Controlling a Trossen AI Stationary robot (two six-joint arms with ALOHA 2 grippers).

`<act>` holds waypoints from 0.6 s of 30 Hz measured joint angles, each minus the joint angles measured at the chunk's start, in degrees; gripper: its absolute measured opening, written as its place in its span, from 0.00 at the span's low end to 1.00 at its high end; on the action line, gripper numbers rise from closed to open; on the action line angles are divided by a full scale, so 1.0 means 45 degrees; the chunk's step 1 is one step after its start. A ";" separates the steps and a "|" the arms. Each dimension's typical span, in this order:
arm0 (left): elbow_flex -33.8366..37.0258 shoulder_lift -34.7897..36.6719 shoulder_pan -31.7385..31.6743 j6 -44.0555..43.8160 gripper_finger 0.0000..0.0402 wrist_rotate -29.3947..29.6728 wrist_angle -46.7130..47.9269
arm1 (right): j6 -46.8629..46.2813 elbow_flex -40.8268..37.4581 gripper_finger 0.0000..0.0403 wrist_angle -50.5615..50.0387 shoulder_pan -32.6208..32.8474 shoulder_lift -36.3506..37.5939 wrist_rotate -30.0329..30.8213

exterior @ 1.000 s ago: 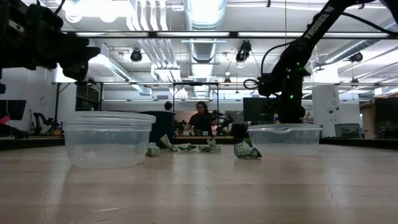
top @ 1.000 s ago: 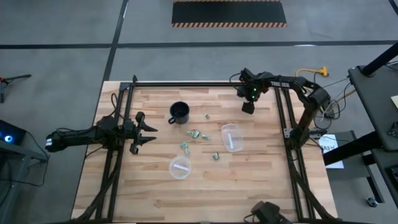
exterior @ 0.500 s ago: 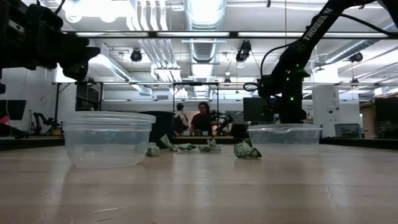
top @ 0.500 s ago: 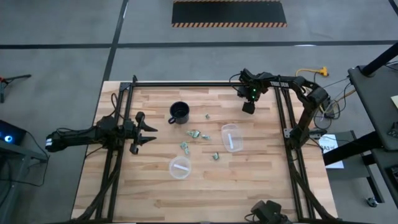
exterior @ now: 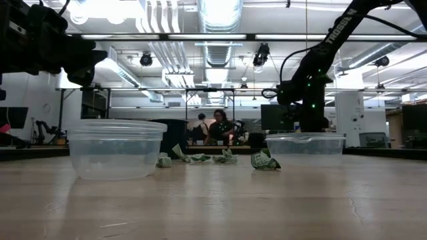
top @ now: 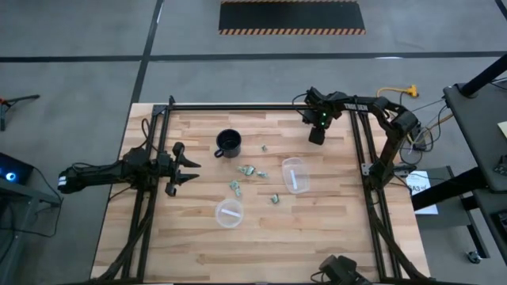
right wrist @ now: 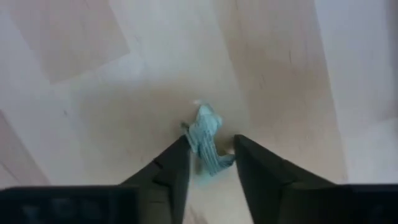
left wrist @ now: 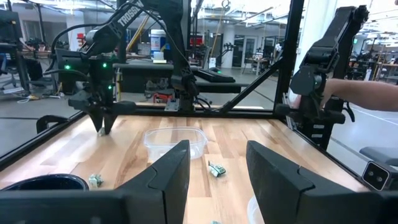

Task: Pick and place Stevia / Truvia into bins
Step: Put the white stevia packet into the top transparent container

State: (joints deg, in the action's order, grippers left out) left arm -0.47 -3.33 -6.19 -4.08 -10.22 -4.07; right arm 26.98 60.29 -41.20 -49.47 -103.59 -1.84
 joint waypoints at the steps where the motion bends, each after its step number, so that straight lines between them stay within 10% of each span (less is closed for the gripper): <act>1: 0.0003 0.0000 0.0002 0.0000 0.35 -0.0005 0.0002 | 0.0000 0.0000 0.23 0.0019 0.0000 0.0000 -0.0046; 6: 0.0000 0.0000 -0.0001 0.0002 0.35 0.0000 -0.0001 | -0.0011 0.0000 0.05 0.0094 0.0005 0.0000 -0.0221; 18: 0.0003 0.0000 0.0002 -0.0001 0.35 -0.0003 0.0004 | -0.1200 -0.0166 0.03 0.1771 0.0039 0.0142 -0.2291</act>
State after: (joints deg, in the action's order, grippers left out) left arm -0.46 -3.33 -6.18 -4.09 -10.23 -4.05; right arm 21.58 59.55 -33.23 -49.30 -102.95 -12.15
